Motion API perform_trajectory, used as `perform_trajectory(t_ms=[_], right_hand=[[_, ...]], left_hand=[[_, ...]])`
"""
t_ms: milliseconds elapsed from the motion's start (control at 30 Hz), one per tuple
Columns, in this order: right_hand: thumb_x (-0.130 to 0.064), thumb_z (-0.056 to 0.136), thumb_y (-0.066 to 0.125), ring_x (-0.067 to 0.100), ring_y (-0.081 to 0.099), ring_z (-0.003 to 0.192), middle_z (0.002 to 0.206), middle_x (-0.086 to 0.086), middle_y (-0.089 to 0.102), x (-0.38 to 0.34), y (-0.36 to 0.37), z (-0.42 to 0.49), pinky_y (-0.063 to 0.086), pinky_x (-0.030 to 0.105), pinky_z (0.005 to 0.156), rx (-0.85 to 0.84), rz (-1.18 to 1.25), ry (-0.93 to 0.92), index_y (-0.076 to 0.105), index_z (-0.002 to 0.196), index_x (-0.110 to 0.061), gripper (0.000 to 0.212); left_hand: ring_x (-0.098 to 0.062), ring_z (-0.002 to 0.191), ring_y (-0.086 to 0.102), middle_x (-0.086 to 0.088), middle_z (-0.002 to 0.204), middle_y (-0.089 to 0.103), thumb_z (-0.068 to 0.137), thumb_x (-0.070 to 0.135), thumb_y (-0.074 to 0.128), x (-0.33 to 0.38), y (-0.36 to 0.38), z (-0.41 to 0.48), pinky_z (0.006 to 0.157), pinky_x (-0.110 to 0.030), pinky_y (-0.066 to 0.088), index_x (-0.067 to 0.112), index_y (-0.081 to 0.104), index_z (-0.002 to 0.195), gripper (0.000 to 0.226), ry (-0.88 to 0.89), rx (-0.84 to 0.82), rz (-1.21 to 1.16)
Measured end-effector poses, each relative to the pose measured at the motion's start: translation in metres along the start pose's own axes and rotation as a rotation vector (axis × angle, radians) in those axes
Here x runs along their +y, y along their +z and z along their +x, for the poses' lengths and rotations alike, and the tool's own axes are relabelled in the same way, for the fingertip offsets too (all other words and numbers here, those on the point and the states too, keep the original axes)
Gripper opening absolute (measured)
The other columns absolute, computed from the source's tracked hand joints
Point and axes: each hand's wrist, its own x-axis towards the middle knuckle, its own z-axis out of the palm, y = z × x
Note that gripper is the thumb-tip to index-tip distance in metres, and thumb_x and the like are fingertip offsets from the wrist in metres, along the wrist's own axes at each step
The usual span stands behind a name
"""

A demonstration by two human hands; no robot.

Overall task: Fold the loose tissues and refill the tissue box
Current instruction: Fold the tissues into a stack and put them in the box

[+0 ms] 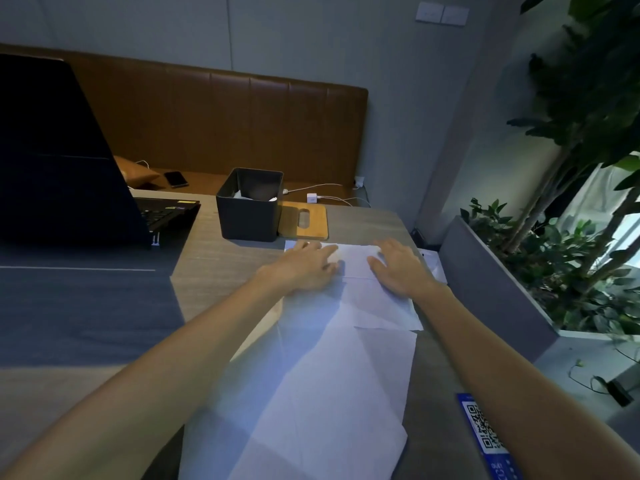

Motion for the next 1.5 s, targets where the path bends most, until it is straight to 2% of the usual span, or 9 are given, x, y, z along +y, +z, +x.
perform_trajectory(t_ms=[433, 633, 700, 767, 867, 1000, 1133, 1233, 1500], right_hand=[[-0.03, 0.095, 0.065, 0.024, 0.059, 0.107, 0.123, 0.004, 0.065, -0.027, -0.014, 0.046, 0.051, 0.036, 0.096, -0.108, 0.046, -0.028, 0.065, 0.125, -0.016, 0.033], [-0.021, 0.093, 0.068, 0.016, 0.059, 0.083, 0.091, 0.001, 0.067, -0.029, -0.021, 0.042, 0.05, 0.02, 0.07, -0.004, 0.187, -0.08, 0.07, 0.097, -0.016, 0.007], [-0.021, 0.093, 0.068, 0.016, 0.059, 0.079, 0.086, -0.001, 0.065, -0.03, -0.027, 0.039, 0.05, 0.021, 0.069, 0.079, 0.29, -0.106, 0.067, 0.094, -0.016, 0.005], [-0.018, 0.091, 0.069, 0.016, 0.061, 0.08, 0.087, 0.0, 0.065, -0.031, -0.035, 0.035, 0.053, 0.026, 0.073, 0.157, 0.366, -0.154, 0.064, 0.092, -0.017, 0.005], [-0.015, 0.088, 0.072, 0.015, 0.062, 0.084, 0.092, -0.001, 0.065, -0.031, -0.048, 0.024, 0.055, 0.028, 0.076, 0.196, 0.387, -0.208, 0.061, 0.1, -0.02, 0.017], [-0.01, 0.089, 0.072, 0.015, 0.061, 0.09, 0.101, 0.002, 0.065, -0.031, -0.06, 0.006, 0.052, 0.023, 0.079, 0.161, 0.359, -0.256, 0.062, 0.113, -0.019, 0.028], [-0.008, 0.092, 0.067, 0.017, 0.06, 0.093, 0.104, 0.003, 0.066, -0.031, -0.063, -0.011, 0.049, 0.023, 0.082, 0.117, 0.238, -0.246, 0.068, 0.109, -0.014, 0.018], [-0.011, 0.095, 0.064, 0.018, 0.059, 0.093, 0.101, 0.001, 0.065, -0.032, -0.063, -0.022, 0.052, 0.027, 0.087, 0.115, 0.178, -0.235, 0.07, 0.111, -0.011, 0.017], [-0.012, 0.096, 0.062, 0.017, 0.06, 0.101, 0.12, 0.001, 0.067, -0.028, -0.047, -0.031, 0.053, 0.027, 0.095, 0.063, -0.128, -0.229, 0.072, 0.112, -0.023, 0.021]], left_hand=[[-0.037, 0.132, 0.037, -0.011, 0.141, 0.041, 0.099, 0.028, 0.056, -0.009, -0.013, 0.047, 0.105, -0.05, 0.039, 0.019, 0.047, 0.144, 0.046, -0.082, -0.096, 0.199], [-0.042, 0.145, 0.022, -0.01, 0.155, 0.029, 0.095, 0.025, 0.062, -0.011, -0.026, 0.054, 0.116, -0.058, 0.028, 0.021, 0.036, 0.152, 0.062, -0.059, -0.113, 0.117], [-0.038, 0.138, 0.03, -0.01, 0.144, 0.04, 0.096, 0.031, 0.064, -0.011, -0.029, 0.053, 0.111, -0.056, 0.029, 0.019, 0.051, 0.131, 0.04, -0.028, -0.035, 0.049], [-0.032, 0.123, 0.04, -0.006, 0.114, 0.05, 0.096, 0.036, 0.064, -0.012, -0.031, 0.049, 0.097, -0.049, 0.032, 0.023, 0.054, 0.096, 0.017, -0.025, 0.096, -0.031], [-0.026, 0.107, 0.047, 0.001, 0.089, 0.052, 0.097, 0.033, 0.062, -0.01, -0.036, 0.04, 0.089, -0.042, 0.025, 0.025, 0.051, 0.082, 0.02, -0.031, 0.277, -0.089], [-0.021, 0.095, 0.051, 0.004, 0.087, 0.058, 0.096, 0.032, 0.065, -0.007, -0.047, 0.017, 0.102, -0.044, 0.026, 0.023, 0.058, 0.09, 0.013, 0.053, 0.393, -0.034], [-0.02, 0.082, 0.055, 0.003, 0.086, 0.058, 0.096, 0.032, 0.066, -0.006, -0.043, -0.007, 0.08, -0.031, 0.035, 0.016, 0.067, 0.096, 0.016, 0.14, 0.496, 0.093], [-0.019, 0.087, 0.062, 0.0, 0.099, 0.07, 0.095, 0.035, 0.068, -0.01, -0.037, -0.018, 0.08, -0.029, 0.045, 0.016, 0.07, 0.11, 0.024, 0.091, 0.512, 0.036], [-0.015, 0.11, 0.058, 0.005, 0.118, 0.068, 0.098, 0.034, 0.064, -0.01, -0.015, -0.048, 0.096, -0.032, 0.035, 0.027, 0.072, 0.119, 0.023, 0.15, 0.386, 0.173]])
